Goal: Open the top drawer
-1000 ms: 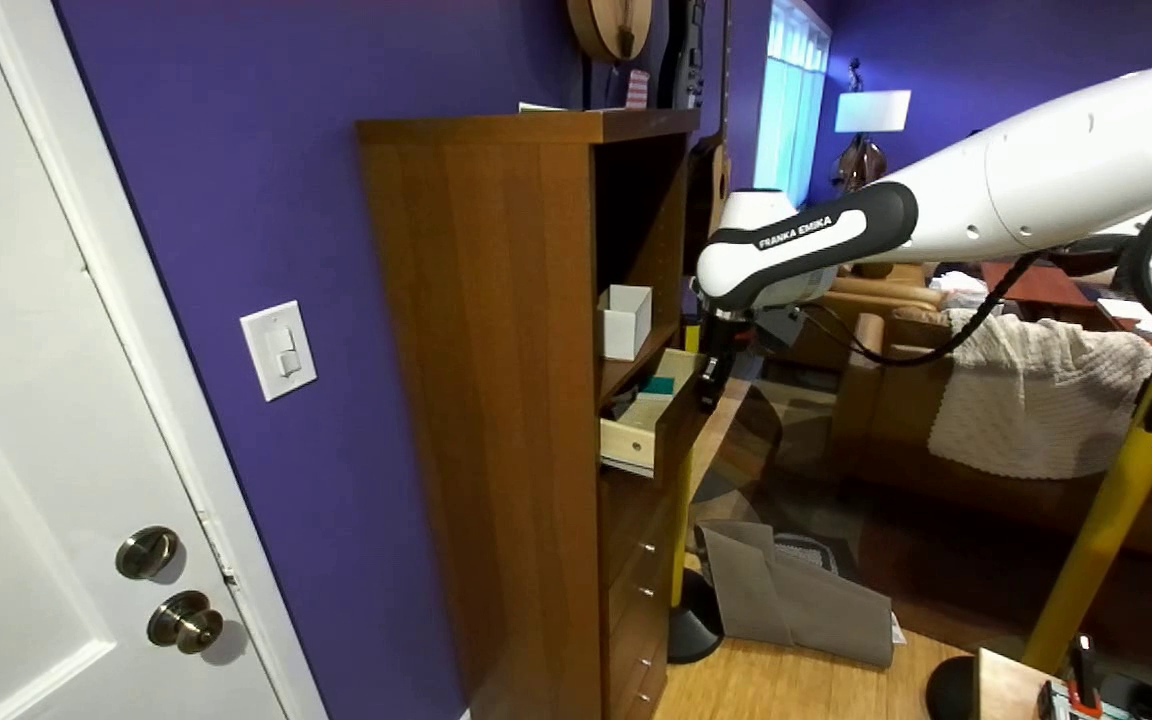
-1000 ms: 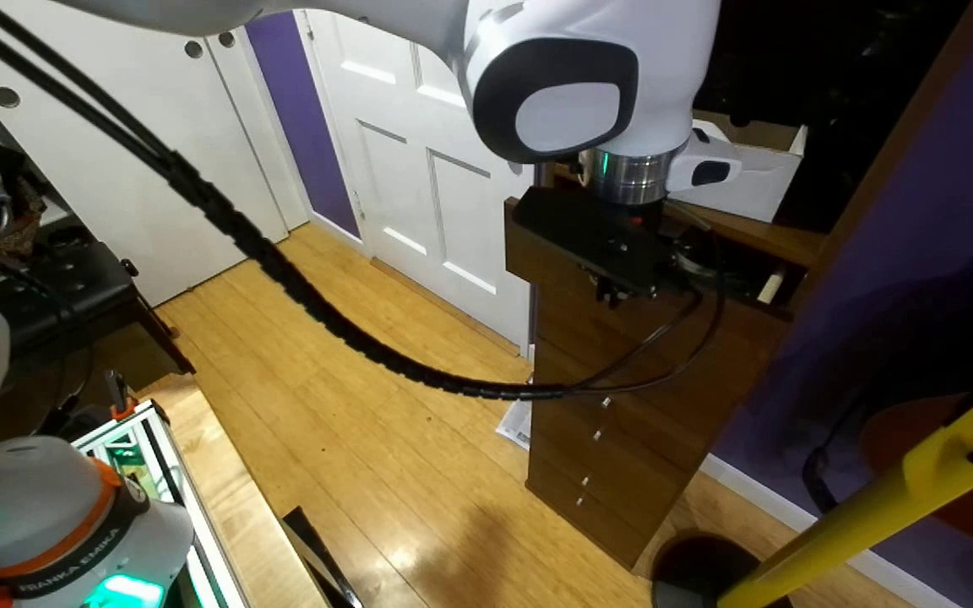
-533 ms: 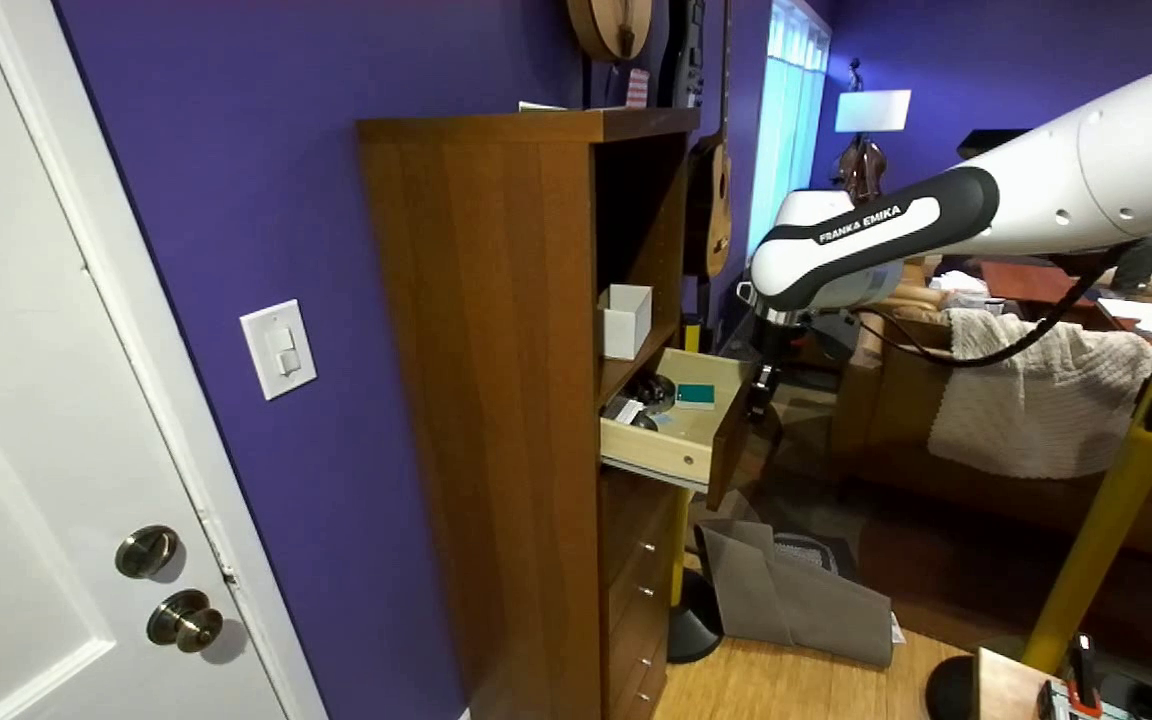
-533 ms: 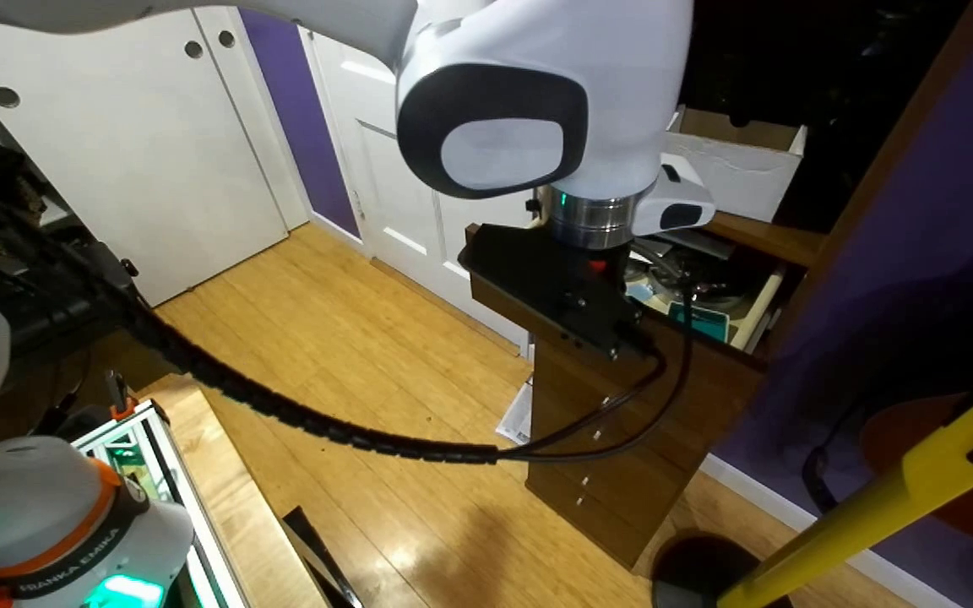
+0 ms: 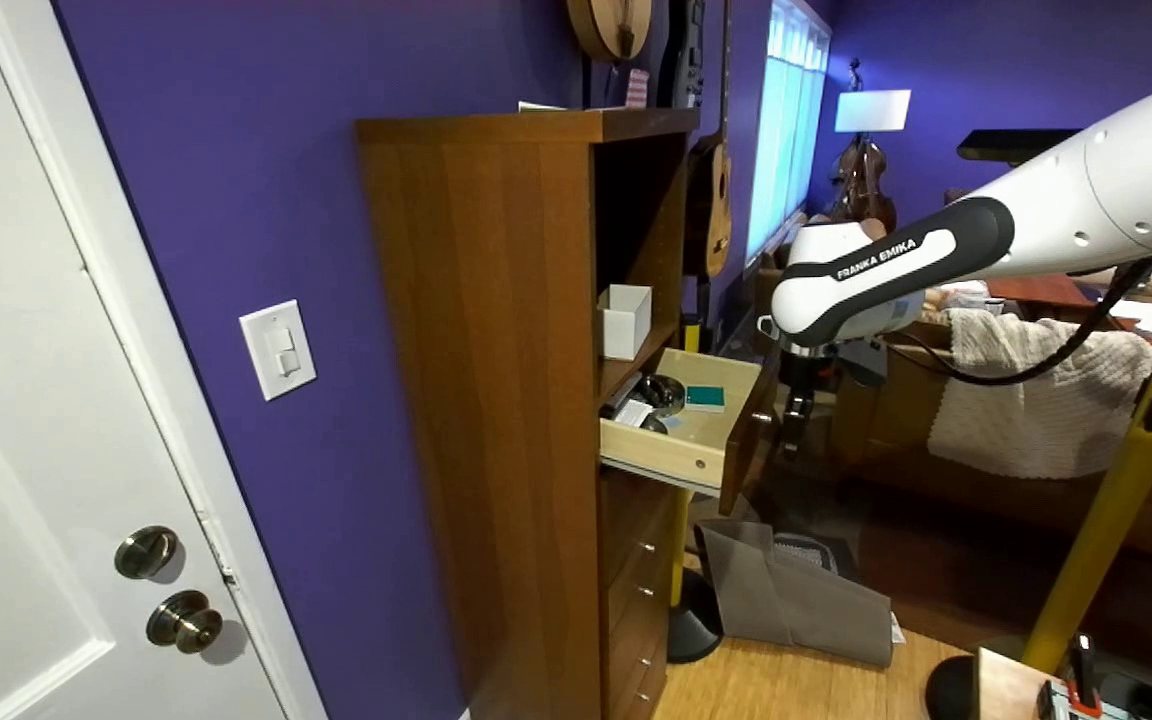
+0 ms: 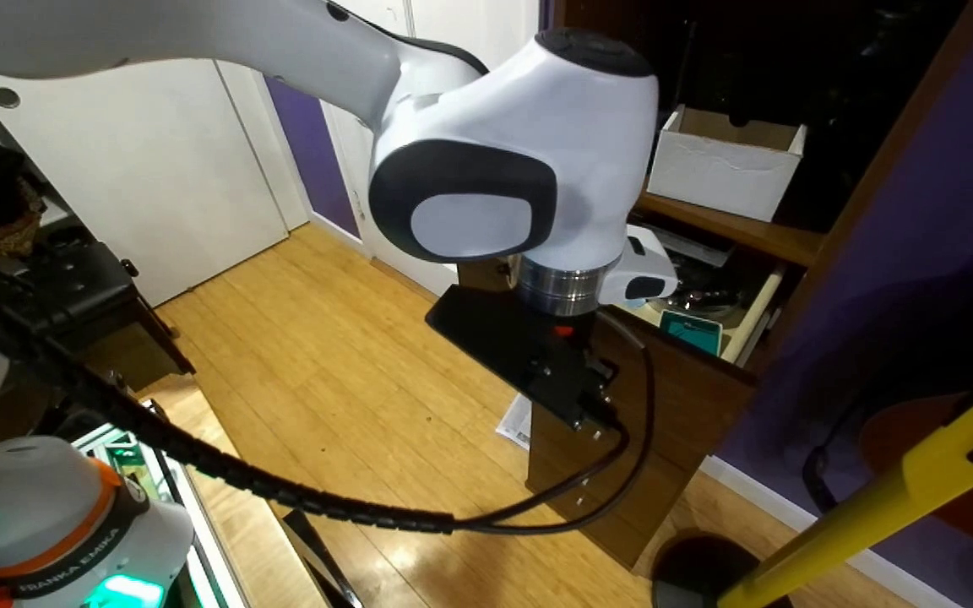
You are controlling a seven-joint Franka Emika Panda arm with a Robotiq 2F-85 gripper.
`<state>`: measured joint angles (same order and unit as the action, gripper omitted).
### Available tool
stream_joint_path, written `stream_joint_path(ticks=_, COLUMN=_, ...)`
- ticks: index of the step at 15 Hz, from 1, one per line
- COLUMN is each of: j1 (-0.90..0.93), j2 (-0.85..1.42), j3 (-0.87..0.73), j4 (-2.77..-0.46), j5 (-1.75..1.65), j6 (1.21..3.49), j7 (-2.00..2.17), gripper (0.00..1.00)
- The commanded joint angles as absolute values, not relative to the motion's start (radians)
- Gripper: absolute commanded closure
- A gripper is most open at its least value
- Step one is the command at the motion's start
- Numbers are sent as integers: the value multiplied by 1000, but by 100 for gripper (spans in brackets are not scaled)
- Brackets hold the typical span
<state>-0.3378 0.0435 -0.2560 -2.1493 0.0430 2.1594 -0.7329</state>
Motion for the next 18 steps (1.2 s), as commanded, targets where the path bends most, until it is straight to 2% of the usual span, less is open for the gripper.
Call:
stream_joint_path(ticks=1, j1=-322, j2=-1, j3=-266, j4=-2166, j5=-21, j6=2098, j7=-716, gripper=8)
stream_joint_path(ticks=2, j1=-318, j2=-21, j3=-265, j4=-2165, j5=-36, j6=2069, j7=-703, gripper=1)
stream_joint_path(ticks=3, j1=-313, j2=-42, j3=-263, j4=-2163, j5=-43, j6=2030, j7=-695, gripper=0)
stream_joint_path(ticks=11, j1=-265, j2=-209, j3=-269, j4=-2035, j5=16, j6=1771, j7=-612, gripper=0)
stream_joint_path(ticks=18, j1=-216, j2=-120, j3=-270, j4=-1876, j5=93, j6=1825, j7=-589, gripper=0)
